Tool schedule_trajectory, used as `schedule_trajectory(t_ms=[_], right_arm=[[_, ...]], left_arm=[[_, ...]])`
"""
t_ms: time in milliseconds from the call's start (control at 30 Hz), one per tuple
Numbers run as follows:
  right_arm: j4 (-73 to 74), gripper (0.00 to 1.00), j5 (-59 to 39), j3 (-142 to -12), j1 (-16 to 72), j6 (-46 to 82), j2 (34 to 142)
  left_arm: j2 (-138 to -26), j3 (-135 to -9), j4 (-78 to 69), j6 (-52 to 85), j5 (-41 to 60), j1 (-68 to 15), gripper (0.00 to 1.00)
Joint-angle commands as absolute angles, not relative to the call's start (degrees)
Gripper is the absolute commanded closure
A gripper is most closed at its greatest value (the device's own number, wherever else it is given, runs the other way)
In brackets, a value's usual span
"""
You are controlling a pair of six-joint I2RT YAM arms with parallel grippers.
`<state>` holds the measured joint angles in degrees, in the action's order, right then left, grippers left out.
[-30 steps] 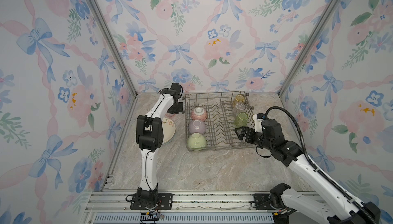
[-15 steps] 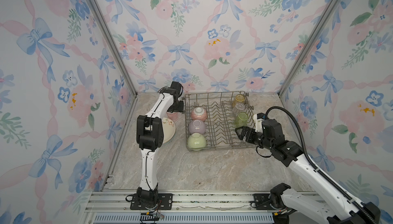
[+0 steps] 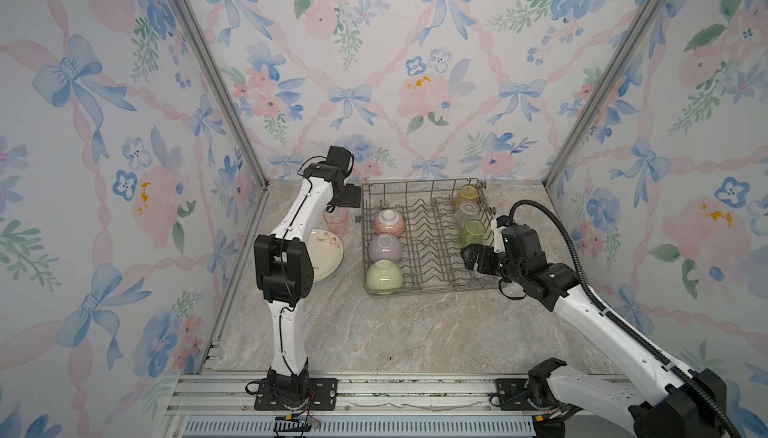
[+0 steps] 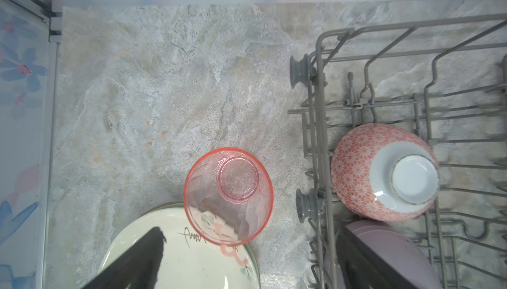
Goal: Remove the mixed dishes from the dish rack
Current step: 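Lower the pink cup with the left gripper onto the table beside the rack, then open the left gripper and withdraw it while the right gripper lowers over the green cup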
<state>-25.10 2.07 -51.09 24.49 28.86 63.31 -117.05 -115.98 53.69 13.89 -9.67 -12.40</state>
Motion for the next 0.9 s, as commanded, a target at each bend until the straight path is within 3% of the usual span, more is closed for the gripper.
schedule_trajectory(t_ms=[0, 200, 400, 700, 867], right_arm=[[-25.9, 0.01, 4.4, -53.5, 22.7, 26.5, 66.2], [-26.5, 0.01, 2.7, -58.8, 20.6, 23.9, 73.3], [-29.6, 0.07, 4.8, -66.3, 18.7, 22.5, 83.8], [-32.0, 0.12, 6.5, -74.7, 18.3, 21.5, 96.9], [-32.6, 0.13, 8.4, -75.7, 18.3, 21.3, 100.6]], left_arm=[[-111.9, -112.7, 54.1, 16.2, -10.5, -13.7, 0.02], [-102.4, -105.4, 53.8, 18.2, -14.9, -18.5, 0.02], [-92.4, -96.6, 52.9, 20.0, -15.8, -24.2, 0.02], [-71.1, -72.9, 37.5, 23.5, -9.4, -29.1, 0.02], [-65.3, -67.7, 36.7, 23.9, -9.5, -34.6, 0.02]])
